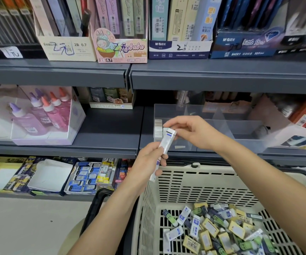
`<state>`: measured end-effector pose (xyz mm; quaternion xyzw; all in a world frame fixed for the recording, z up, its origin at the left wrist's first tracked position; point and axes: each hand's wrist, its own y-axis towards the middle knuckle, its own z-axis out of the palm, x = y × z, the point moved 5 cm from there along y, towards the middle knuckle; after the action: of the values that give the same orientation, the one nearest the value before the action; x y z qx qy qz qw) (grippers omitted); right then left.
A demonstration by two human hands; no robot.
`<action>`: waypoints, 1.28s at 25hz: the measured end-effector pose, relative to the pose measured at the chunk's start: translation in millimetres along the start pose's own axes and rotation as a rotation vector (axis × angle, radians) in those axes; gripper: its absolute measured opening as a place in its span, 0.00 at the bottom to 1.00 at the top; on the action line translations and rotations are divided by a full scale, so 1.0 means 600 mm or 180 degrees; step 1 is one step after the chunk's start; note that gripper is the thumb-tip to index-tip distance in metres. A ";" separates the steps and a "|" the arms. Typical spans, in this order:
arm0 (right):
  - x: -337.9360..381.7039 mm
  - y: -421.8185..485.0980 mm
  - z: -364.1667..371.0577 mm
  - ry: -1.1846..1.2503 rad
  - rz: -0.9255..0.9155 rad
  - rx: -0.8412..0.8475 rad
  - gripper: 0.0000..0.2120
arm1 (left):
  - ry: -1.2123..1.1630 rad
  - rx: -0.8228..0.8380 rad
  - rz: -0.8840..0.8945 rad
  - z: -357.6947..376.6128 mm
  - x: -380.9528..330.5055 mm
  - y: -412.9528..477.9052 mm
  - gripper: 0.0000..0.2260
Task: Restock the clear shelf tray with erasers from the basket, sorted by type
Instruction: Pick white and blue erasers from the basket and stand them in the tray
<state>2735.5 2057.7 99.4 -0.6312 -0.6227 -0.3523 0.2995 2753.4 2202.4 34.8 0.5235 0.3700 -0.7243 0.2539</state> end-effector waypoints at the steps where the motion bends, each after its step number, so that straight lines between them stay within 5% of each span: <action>1: 0.001 -0.005 -0.003 -0.0014 -0.0026 0.0019 0.13 | -0.0243 0.0123 -0.0119 0.005 0.001 0.001 0.10; 4: -0.001 -0.018 -0.015 0.0191 0.0010 0.0004 0.10 | -0.0617 0.0330 -0.0429 0.015 0.001 -0.001 0.11; 7: -0.008 -0.024 -0.029 0.0466 0.0202 -0.0155 0.06 | -0.0626 -0.0080 -0.0365 0.006 -0.002 0.000 0.09; 12: -0.029 0.019 -0.075 -0.0111 0.0665 -0.1153 0.04 | 0.0705 -0.0090 -0.0133 -0.002 0.001 -0.004 0.15; 19: -0.046 0.075 -0.028 -0.0911 0.0923 -0.0676 0.07 | 0.0357 0.0043 0.0620 -0.006 -0.001 -0.017 0.15; 26: -0.049 0.069 0.016 -0.1687 0.0658 0.0010 0.12 | 0.0178 -0.0172 0.0584 -0.018 0.001 -0.007 0.13; 29: -0.029 0.049 0.001 -0.1922 0.0379 -0.0526 0.12 | 0.0226 -0.0127 0.0530 -0.017 0.000 -0.001 0.16; 32: -0.006 0.010 -0.003 -0.1144 0.0056 -0.0723 0.07 | 0.0383 -0.0105 0.0538 -0.014 -0.005 0.005 0.24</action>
<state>2741.4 2053.8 97.8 -0.7190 -0.6169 -0.2994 0.1136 2761.5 2207.3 35.3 0.5912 0.3510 -0.6613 0.2999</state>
